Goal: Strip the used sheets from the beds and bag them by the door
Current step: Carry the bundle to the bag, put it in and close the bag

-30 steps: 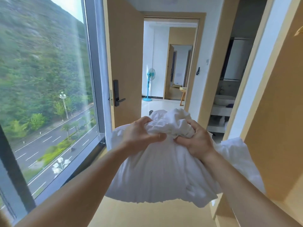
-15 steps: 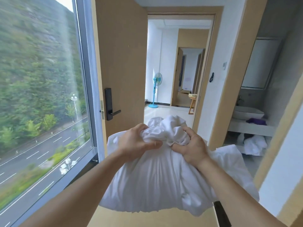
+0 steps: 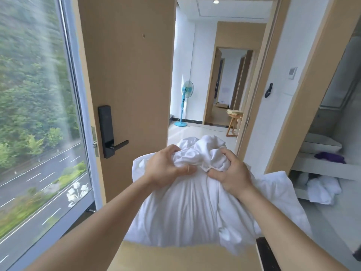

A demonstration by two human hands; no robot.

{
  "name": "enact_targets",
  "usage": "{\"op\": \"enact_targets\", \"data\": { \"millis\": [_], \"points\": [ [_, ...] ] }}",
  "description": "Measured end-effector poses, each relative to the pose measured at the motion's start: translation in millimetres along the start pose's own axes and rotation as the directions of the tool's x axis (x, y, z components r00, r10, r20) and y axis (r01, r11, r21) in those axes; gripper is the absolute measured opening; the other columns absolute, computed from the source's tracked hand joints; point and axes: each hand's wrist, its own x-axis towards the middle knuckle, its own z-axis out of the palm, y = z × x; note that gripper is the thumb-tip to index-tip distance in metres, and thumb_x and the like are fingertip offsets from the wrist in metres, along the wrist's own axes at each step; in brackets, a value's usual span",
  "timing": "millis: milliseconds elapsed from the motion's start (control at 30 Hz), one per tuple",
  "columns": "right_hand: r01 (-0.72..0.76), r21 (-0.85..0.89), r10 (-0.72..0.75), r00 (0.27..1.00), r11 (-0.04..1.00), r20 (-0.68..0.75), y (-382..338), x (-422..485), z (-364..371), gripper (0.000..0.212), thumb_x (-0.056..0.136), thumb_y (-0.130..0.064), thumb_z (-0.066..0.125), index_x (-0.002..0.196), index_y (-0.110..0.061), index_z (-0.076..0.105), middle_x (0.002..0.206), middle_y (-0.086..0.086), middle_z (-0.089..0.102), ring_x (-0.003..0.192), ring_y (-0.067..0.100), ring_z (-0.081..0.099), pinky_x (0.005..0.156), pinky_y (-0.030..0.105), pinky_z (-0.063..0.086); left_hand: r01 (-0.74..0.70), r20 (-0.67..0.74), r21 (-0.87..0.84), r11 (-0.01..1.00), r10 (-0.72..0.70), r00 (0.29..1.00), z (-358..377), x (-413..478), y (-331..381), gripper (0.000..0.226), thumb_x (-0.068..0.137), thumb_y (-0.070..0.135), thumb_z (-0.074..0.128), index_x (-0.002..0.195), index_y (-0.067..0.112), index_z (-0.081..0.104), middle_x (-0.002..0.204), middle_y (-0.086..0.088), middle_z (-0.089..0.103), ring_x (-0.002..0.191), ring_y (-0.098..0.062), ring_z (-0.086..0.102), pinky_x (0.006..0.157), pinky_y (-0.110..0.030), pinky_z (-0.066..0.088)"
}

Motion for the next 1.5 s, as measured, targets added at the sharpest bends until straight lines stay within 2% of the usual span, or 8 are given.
{"op": "enact_targets", "data": {
  "millis": [167,633,767,900,1000,1167,1300,1500],
  "points": [
    [-0.011,-0.004,0.010,0.997,1.000,-0.074,37,100,7,0.095,0.045,-0.057,0.075,0.134,-0.029,0.057,0.120,-0.016,0.058,0.111,0.008,0.056,0.094,0.026,0.044,-0.055,0.049,0.012,0.998,0.054,0.997,29,118,-21,0.064,0.052,0.074,0.076,0.097,0.031,0.061,0.088,0.010,0.071,0.087,-0.016,0.067,0.080,-0.046,0.053],
    [-0.059,0.004,0.060,0.995,0.998,-0.079,193,401,40,0.087,0.042,-0.063,0.072,0.124,-0.038,0.057,0.112,-0.010,0.068,0.104,0.018,0.063,0.090,0.037,0.051,-0.033,0.060,0.051,0.998,0.030,0.998,151,424,-95,0.063,0.052,0.072,0.076,0.099,0.033,0.063,0.086,0.013,0.072,0.086,-0.013,0.068,0.079,-0.043,0.053],
    [-0.020,0.015,0.021,0.997,1.000,-0.073,219,482,50,0.067,0.040,-0.066,0.069,0.103,-0.070,0.047,0.088,-0.039,0.058,0.090,0.005,0.059,0.074,0.022,0.045,-0.004,0.024,0.023,1.000,0.004,1.000,175,502,-119,0.061,0.054,0.068,0.079,0.100,0.033,0.063,0.088,0.014,0.072,0.087,-0.012,0.068,0.079,-0.042,0.054],
    [-0.030,0.020,0.031,0.997,0.999,-0.064,253,553,69,0.061,0.041,-0.064,0.070,0.092,-0.082,0.041,0.088,-0.037,0.057,0.090,0.003,0.059,0.077,0.028,0.047,0.016,0.045,0.022,1.000,-0.017,0.999,203,581,-156,0.052,0.061,0.056,0.084,0.101,0.033,0.061,0.086,0.013,0.073,0.084,-0.011,0.069,0.079,-0.043,0.055],
    [-0.039,0.026,0.041,0.998,0.999,-0.057,287,614,90,0.060,0.042,-0.063,0.070,0.090,-0.083,0.041,0.089,-0.035,0.056,0.093,0.005,0.059,0.080,0.030,0.048,0.018,0.055,0.008,1.000,-0.018,0.998,228,647,-190,0.051,0.060,0.058,0.084,0.098,0.035,0.059,0.086,0.015,0.072,0.084,-0.007,0.067,0.079,-0.037,0.054],
    [-0.095,0.009,0.096,0.995,0.995,-0.041,333,712,128,0.064,0.044,-0.062,0.069,0.100,-0.075,0.039,0.090,-0.059,0.048,0.087,-0.029,0.048,0.072,0.015,0.041,0.016,0.088,-0.017,1.000,-0.014,0.996,262,753,-249,0.059,0.049,0.076,0.071,0.091,0.039,0.054,0.086,0.021,0.068,0.085,-0.005,0.065,0.075,-0.032,0.050],
    [-0.141,0.011,0.142,0.990,0.990,-0.022,380,781,161,0.055,0.051,-0.057,0.075,0.102,-0.060,0.053,0.098,-0.029,0.066,0.094,-0.004,0.061,0.081,0.032,0.053,0.051,0.116,-0.003,0.999,-0.051,0.992,289,827,-295,0.058,0.047,0.079,0.071,0.089,0.043,0.052,0.088,0.023,0.068,0.087,-0.006,0.064,0.079,-0.033,0.051],
    [-0.213,0.049,0.211,0.977,0.976,0.038,473,859,204,0.053,0.051,-0.057,0.075,0.098,-0.067,0.052,0.097,-0.037,0.062,0.091,-0.007,0.060,0.076,0.027,0.052,0.130,0.137,0.071,0.989,-0.139,0.981,352,910,-363,0.057,0.046,0.083,0.070,0.090,0.052,0.049,0.083,0.026,0.065,0.081,0.001,0.062,0.075,-0.031,0.051]
  ]
}}
